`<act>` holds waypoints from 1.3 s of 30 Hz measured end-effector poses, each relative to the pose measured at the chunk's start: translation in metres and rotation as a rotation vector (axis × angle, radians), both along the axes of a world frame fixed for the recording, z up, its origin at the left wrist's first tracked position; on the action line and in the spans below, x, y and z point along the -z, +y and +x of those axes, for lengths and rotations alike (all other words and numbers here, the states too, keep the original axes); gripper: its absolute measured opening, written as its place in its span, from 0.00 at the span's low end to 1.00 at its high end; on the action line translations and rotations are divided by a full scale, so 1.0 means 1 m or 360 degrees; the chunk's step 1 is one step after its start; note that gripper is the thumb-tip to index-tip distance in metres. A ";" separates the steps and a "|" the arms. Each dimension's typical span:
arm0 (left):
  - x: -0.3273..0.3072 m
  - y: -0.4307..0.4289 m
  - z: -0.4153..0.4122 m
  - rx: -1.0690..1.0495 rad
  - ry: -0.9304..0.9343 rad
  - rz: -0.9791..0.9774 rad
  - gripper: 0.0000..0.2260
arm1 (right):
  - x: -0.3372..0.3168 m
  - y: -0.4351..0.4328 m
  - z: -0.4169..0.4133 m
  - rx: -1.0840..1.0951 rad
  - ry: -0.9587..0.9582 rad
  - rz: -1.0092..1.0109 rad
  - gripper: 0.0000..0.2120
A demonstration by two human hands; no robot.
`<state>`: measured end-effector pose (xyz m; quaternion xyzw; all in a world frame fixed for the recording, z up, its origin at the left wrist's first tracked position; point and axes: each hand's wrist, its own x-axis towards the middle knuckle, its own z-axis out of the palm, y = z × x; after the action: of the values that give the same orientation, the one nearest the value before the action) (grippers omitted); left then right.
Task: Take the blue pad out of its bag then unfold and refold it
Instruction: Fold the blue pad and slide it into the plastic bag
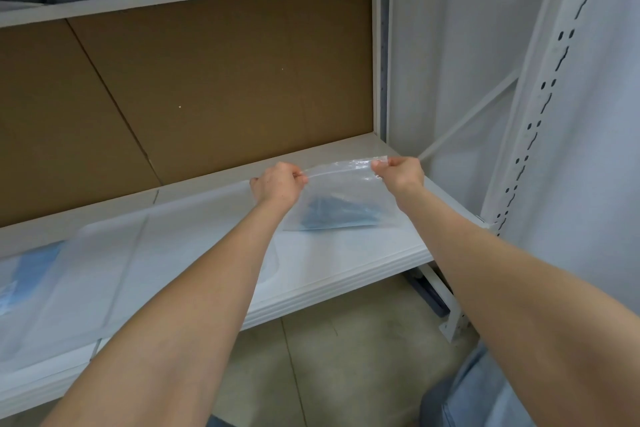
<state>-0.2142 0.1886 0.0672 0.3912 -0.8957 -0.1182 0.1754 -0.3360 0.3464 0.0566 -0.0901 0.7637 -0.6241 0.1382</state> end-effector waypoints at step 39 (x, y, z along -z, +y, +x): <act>-0.008 0.001 -0.002 0.0085 -0.0009 0.0165 0.08 | 0.017 -0.001 -0.012 0.0277 -0.0108 -0.0155 0.11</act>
<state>-0.2165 0.1898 0.0755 0.3759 -0.8990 -0.1681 0.1491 -0.3478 0.3452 0.0400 -0.0087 0.7322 -0.6729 0.1048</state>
